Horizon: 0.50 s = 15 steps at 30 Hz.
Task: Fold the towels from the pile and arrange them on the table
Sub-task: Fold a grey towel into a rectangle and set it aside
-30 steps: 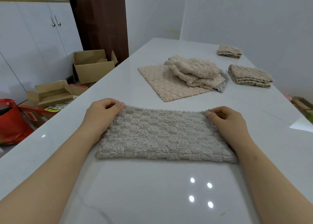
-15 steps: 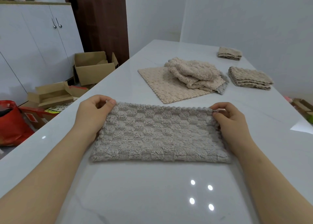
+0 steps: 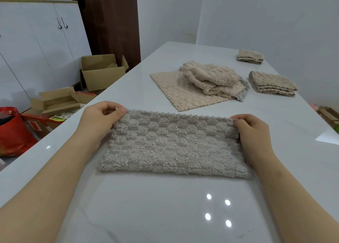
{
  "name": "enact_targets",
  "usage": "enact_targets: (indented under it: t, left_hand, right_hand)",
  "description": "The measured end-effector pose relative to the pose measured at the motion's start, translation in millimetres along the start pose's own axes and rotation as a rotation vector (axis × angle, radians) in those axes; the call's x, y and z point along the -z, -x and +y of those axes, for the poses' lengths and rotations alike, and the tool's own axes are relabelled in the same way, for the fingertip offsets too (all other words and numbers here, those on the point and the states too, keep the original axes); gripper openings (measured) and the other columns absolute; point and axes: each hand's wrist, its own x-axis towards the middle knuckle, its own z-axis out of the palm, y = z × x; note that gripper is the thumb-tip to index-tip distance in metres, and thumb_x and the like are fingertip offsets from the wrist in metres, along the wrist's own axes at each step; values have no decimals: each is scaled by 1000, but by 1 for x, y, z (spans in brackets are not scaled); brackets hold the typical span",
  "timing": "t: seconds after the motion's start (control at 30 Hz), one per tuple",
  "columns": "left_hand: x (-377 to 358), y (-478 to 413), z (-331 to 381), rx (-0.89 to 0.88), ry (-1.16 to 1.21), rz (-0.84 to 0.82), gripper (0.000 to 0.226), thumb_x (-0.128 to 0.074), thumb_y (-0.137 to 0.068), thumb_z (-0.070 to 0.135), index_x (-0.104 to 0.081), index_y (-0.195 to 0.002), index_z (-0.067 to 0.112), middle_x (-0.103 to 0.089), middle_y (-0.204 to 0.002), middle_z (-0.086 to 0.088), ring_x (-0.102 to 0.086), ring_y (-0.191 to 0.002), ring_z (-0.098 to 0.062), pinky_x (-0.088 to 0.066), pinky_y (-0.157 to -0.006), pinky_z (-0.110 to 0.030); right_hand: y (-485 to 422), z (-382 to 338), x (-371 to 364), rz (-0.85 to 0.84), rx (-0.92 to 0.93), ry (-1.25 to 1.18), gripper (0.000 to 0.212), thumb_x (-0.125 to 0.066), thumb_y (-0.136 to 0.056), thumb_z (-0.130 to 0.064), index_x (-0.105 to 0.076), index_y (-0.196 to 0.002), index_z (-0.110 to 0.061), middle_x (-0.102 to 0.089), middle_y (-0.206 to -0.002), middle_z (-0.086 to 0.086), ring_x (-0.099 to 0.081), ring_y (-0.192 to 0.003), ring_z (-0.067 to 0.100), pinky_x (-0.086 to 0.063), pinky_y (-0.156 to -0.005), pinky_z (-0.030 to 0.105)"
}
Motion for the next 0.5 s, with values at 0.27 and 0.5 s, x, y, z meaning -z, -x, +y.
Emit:
enact_targets:
  t: [0.27, 0.5]
  left_hand:
    - [-2, -1, -1, -96, -77, 76, 9, -67, -82, 26, -61, -76, 30, -56, -71, 4, -50, -67, -14, -41, -68, -30]
    - [-4, 4, -6, -187, -458, -111, 27, -55, -88, 15, -49, -103, 37, -51, -91, 20, -52, -76, -1, -37, -59, -20]
  right_hand:
    - [9, -8, -4, -6, 239, 278, 19, -49, -92, -21, -54, -110, -26, -60, -86, -9, -54, -66, 2, -40, -64, 20]
    - [13, -15, -6, -285, 90, 737, 54, -53, -79, -28, -28, -128, -30, -49, -70, -12, -51, -73, 21, -31, -55, 30]
